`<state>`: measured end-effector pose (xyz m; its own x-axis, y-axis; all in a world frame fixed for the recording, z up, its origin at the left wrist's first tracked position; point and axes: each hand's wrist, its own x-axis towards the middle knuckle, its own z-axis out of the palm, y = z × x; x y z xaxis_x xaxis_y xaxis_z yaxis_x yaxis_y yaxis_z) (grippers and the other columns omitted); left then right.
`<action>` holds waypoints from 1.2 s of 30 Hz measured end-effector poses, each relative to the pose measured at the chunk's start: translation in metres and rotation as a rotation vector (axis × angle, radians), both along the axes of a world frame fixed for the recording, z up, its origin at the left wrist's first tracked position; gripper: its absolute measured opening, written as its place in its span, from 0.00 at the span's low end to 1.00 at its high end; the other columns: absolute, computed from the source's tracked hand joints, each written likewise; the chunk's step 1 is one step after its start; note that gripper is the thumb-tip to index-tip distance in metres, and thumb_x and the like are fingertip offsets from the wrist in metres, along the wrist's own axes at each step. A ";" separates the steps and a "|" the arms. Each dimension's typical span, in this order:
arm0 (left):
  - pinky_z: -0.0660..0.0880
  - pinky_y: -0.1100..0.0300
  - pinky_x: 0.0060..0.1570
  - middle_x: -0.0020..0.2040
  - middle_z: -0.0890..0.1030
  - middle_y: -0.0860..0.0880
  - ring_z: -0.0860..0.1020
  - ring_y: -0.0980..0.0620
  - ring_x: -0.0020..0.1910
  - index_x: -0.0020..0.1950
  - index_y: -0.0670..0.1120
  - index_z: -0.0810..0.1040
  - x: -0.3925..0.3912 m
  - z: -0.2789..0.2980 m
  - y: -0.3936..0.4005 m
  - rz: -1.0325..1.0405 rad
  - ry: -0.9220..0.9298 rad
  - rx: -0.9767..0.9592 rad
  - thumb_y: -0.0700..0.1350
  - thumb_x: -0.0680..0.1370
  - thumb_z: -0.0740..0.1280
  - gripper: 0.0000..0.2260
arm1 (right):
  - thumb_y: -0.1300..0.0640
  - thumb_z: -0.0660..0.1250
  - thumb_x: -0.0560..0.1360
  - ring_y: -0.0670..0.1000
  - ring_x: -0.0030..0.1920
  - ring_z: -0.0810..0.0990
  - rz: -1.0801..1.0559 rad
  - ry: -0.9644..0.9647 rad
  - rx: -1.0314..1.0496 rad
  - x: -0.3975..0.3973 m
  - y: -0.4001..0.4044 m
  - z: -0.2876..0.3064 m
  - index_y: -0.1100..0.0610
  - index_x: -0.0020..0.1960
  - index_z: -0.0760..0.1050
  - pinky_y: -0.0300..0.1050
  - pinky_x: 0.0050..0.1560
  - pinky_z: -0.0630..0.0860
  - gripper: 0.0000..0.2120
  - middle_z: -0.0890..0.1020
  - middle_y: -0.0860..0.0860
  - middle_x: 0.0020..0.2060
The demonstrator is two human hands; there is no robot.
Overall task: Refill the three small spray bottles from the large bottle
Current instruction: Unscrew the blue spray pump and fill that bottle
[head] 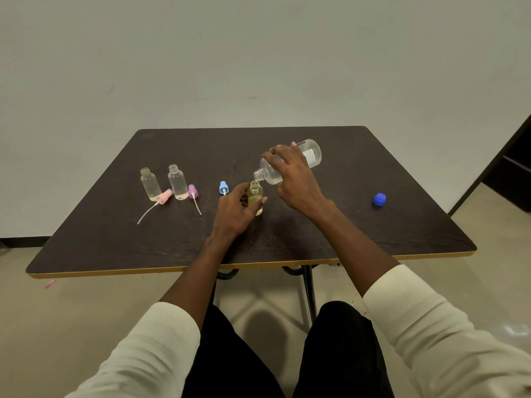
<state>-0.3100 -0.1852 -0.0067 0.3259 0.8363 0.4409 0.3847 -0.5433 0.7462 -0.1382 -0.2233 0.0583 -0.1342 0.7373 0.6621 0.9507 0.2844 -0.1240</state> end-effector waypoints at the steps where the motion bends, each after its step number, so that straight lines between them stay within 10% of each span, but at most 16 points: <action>1: 0.72 0.78 0.46 0.49 0.79 0.57 0.76 0.71 0.45 0.66 0.42 0.77 0.000 0.000 0.000 0.000 -0.001 -0.002 0.50 0.75 0.75 0.22 | 0.67 0.64 0.64 0.58 0.64 0.72 0.003 0.000 0.000 0.000 0.000 0.000 0.61 0.64 0.75 0.50 0.76 0.49 0.27 0.75 0.58 0.60; 36: 0.72 0.77 0.46 0.49 0.80 0.56 0.79 0.61 0.47 0.65 0.43 0.78 0.001 -0.002 0.002 -0.005 -0.021 0.006 0.51 0.75 0.75 0.22 | 0.68 0.64 0.62 0.58 0.65 0.71 0.005 -0.008 -0.014 0.002 0.000 0.002 0.60 0.64 0.74 0.51 0.76 0.49 0.29 0.75 0.58 0.60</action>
